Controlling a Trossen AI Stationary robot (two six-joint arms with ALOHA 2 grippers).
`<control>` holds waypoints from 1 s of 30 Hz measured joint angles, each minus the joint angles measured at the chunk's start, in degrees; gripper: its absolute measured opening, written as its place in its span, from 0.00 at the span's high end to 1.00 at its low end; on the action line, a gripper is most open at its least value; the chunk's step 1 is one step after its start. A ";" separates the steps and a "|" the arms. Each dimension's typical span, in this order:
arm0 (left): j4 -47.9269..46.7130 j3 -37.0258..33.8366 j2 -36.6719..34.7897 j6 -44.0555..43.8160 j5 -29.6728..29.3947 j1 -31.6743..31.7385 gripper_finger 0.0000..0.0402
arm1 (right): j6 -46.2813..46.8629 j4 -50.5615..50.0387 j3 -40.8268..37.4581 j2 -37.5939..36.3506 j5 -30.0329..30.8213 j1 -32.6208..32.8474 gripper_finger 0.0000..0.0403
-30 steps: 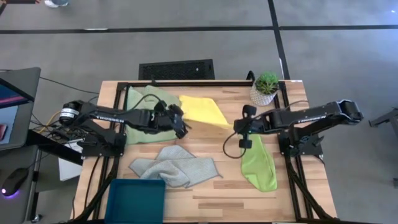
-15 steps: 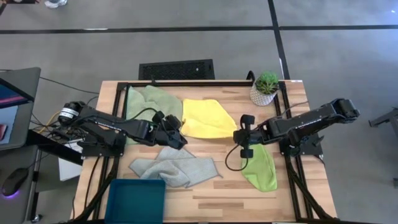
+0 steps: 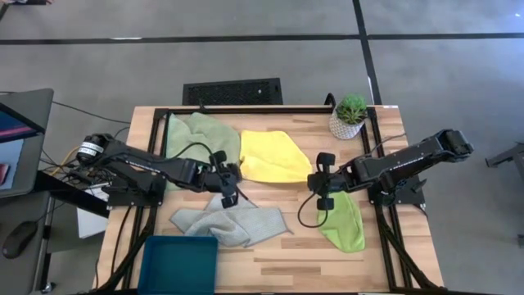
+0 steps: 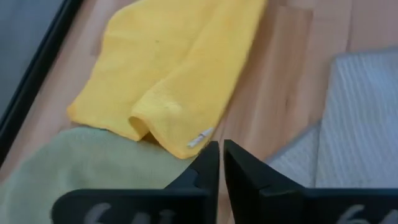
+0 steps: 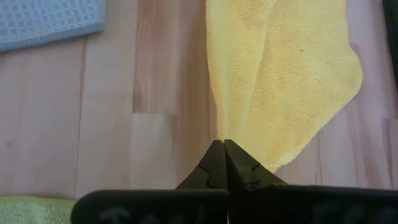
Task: Fold microfiber towels
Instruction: Fold the yellow microfiber cloth
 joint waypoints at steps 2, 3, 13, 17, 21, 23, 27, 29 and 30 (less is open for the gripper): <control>1.55 -1.30 0.02 1.98 0.00 0.02 0.90 | 0.02 0.12 0.02 0.00 0.15 -0.02 0.99; 2.59 -2.20 0.02 2.46 0.00 0.24 0.87 | 0.02 0.17 0.02 0.00 0.16 0.00 0.99; 17.20 -12.70 0.07 18.10 0.29 3.44 0.72 | 0.02 1.20 0.02 0.00 0.16 -0.01 0.99; 25.10 -18.81 0.08 23.79 0.41 4.23 0.72 | 0.02 1.22 0.02 0.00 0.16 -0.02 0.99; 32.04 -21.75 0.07 26.34 0.52 5.11 0.72 | 0.02 1.22 0.02 0.00 0.16 -0.02 0.99; 32.28 -22.45 0.07 26.39 1.64 5.82 0.72 | 0.04 1.22 0.02 0.00 0.16 -0.01 0.99; 32.93 -23.62 0.07 25.38 3.74 7.10 0.72 | 0.05 1.25 0.02 0.00 0.16 -0.01 0.99; 34.45 -24.59 0.07 26.15 3.92 7.53 0.72 | 0.04 1.26 0.04 0.00 0.16 0.01 0.99; 35.33 -24.87 0.07 26.37 3.96 7.78 0.72 | 0.05 1.27 0.04 0.00 0.16 0.00 0.99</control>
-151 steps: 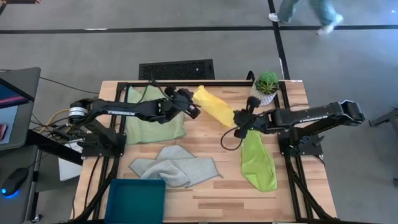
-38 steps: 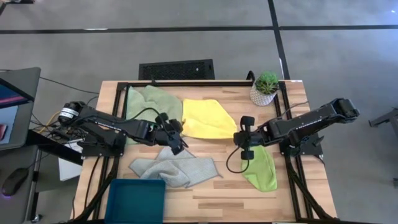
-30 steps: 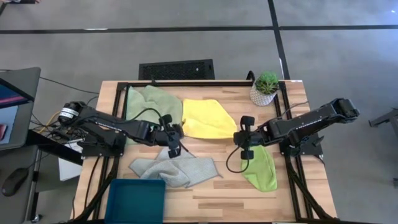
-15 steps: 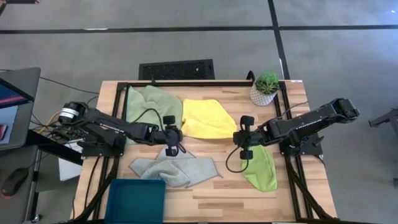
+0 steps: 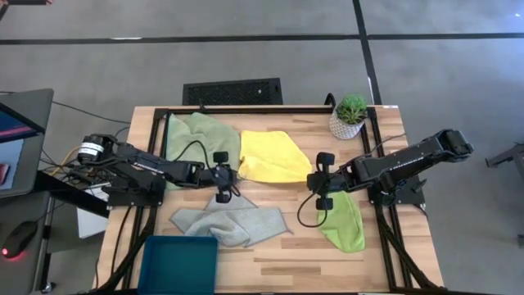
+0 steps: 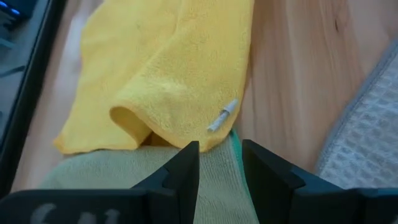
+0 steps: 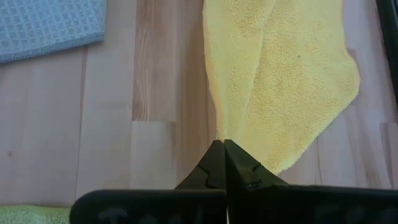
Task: Fold microfiber towels
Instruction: Fold the yellow microfiber cloth
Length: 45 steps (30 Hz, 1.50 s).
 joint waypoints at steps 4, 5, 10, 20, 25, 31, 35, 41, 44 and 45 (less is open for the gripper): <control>1.17 -0.28 0.00 0.03 0.64 1.14 0.72 | -0.01 0.00 0.00 0.00 0.00 0.01 0.99; 1.43 -0.28 0.00 0.03 0.60 1.29 0.72 | -0.01 0.00 0.00 0.00 0.00 0.01 0.99; 3.65 -0.28 0.55 1.69 2.71 2.05 0.72 | -0.01 0.00 0.00 0.00 0.00 -0.01 0.99; 7.60 0.03 6.63 6.61 1.32 2.10 0.72 | 0.09 0.22 0.04 0.00 0.00 -0.01 0.99; 7.27 -0.04 7.61 7.42 -1.01 2.10 0.72 | 0.57 0.04 0.04 0.00 0.00 -0.01 0.99; 6.96 -0.02 7.56 7.40 -1.04 2.68 0.72 | 0.58 0.04 0.04 0.00 0.00 -0.01 0.99; 6.96 -0.02 7.55 7.58 -0.99 3.40 0.75 | 0.56 0.04 0.04 0.00 0.00 -0.01 0.99; 6.77 -0.02 7.56 7.05 -0.14 4.56 0.91 | 0.58 0.04 0.04 0.00 0.00 -0.01 0.99; 6.87 -0.02 7.56 7.02 -0.06 4.62 0.98 | 0.58 0.04 0.04 0.00 0.00 -0.01 0.99; 6.88 -0.02 7.56 6.70 -0.03 4.62 0.99 | 0.58 0.02 0.04 0.00 0.00 -0.01 0.99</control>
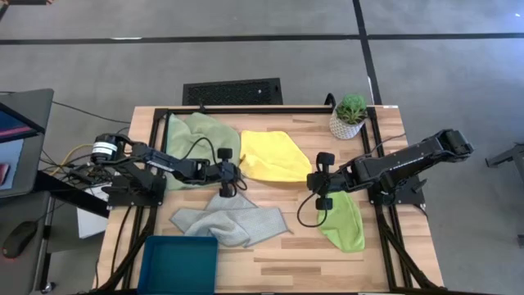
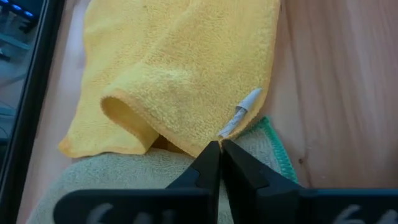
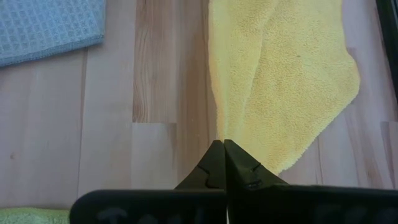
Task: Fold microfiber towels
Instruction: Fold the yellow microfiber cloth
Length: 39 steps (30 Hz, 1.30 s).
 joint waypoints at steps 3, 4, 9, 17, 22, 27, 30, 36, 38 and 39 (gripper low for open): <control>-0.03 0.01 -0.55 -1.40 0.39 -0.30 0.99 | 0.00 0.02 0.00 0.00 0.14 0.00 0.99; -0.05 0.19 -0.85 -2.24 0.67 -0.42 0.99 | 0.05 0.02 0.00 0.00 0.73 0.02 0.99; -1.19 3.19 -3.71 -4.83 2.59 -1.25 1.00 | 0.39 -0.04 -0.02 -0.42 1.95 0.00 0.99; -9.15 11.90 -7.11 -5.79 -3.16 -1.20 1.00 | 0.40 -0.66 1.29 -0.56 10.06 -1.27 0.99; -12.97 17.49 -7.06 -5.84 -6.70 -1.09 1.00 | 0.38 -0.06 1.29 -0.55 11.78 -4.43 0.99; -14.29 21.19 -7.06 -5.80 -11.06 -0.87 1.00 | -1.61 2.73 1.29 -0.55 16.43 -8.94 0.99; -15.22 23.13 -7.06 -6.14 -13.00 0.32 1.00 | -5.49 5.65 1.29 -0.55 16.76 -12.34 0.99; -15.79 25.62 -7.04 -7.43 -15.62 3.54 1.00 | -12.36 11.38 1.29 -0.55 19.82 -18.45 0.99; -15.65 25.92 -7.04 -7.51 -15.78 4.73 1.00 | -14.66 11.58 1.87 -0.55 21.62 -20.20 0.99; -15.65 25.94 -7.04 -7.78 -15.80 5.30 1.00 | -15.70 11.68 2.46 -0.52 22.18 -21.04 0.99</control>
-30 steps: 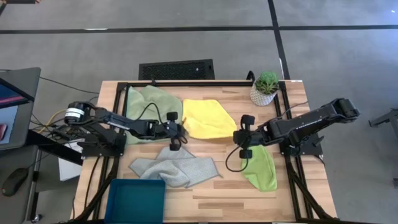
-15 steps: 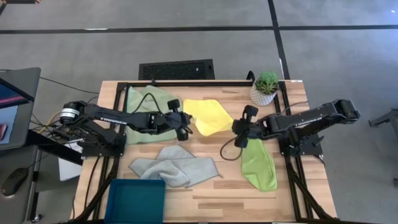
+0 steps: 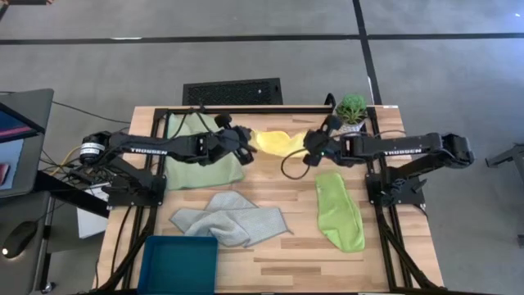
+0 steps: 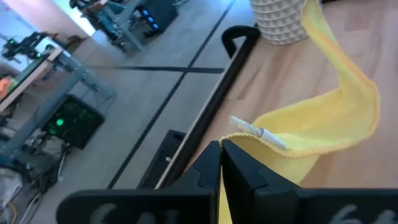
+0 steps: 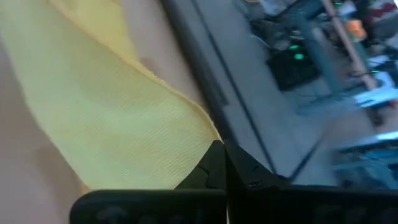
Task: Fold microfiber towels
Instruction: Fold the yellow microfiber cloth
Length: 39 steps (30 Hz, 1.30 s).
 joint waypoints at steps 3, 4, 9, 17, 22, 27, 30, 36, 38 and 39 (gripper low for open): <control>0.49 0.00 0.02 -0.44 -1.26 1.75 1.00 | -3.49 0.56 2.07 0.00 0.57 -2.47 0.99; 0.93 0.00 0.02 -0.22 -2.29 2.28 1.00 | -4.61 0.65 2.78 0.00 0.62 -3.24 0.99; 7.47 0.00 0.02 4.28 -5.31 4.66 1.00 | -11.85 4.94 5.88 0.00 1.05 -6.94 0.99; 22.62 0.00 0.02 14.43 -9.61 6.72 1.00 | -23.70 15.56 8.30 0.00 6.08 -11.89 0.99; 24.27 0.74 0.05 20.14 -9.72 6.67 1.00 | -29.14 18.04 8.33 0.00 2.65 -13.44 0.99; 21.22 2.59 0.09 20.36 -8.49 6.70 1.00 | -28.83 17.62 8.33 0.18 0.83 -13.54 0.99; 21.96 3.27 -0.01 19.30 -11.26 6.89 1.00 | -27.65 18.26 8.33 0.59 5.58 -13.59 0.99; 18.33 3.15 0.14 18.57 -5.50 7.75 1.00 | -29.08 15.76 8.31 0.47 -1.44 -14.49 0.99; 18.15 3.15 0.40 16.06 -7.29 8.09 1.00 | -26.94 16.04 8.31 0.44 -0.54 -14.59 0.99; 18.01 3.13 0.48 15.60 -8.70 8.48 1.00 | -26.08 16.17 8.31 0.52 0.59 -14.81 0.99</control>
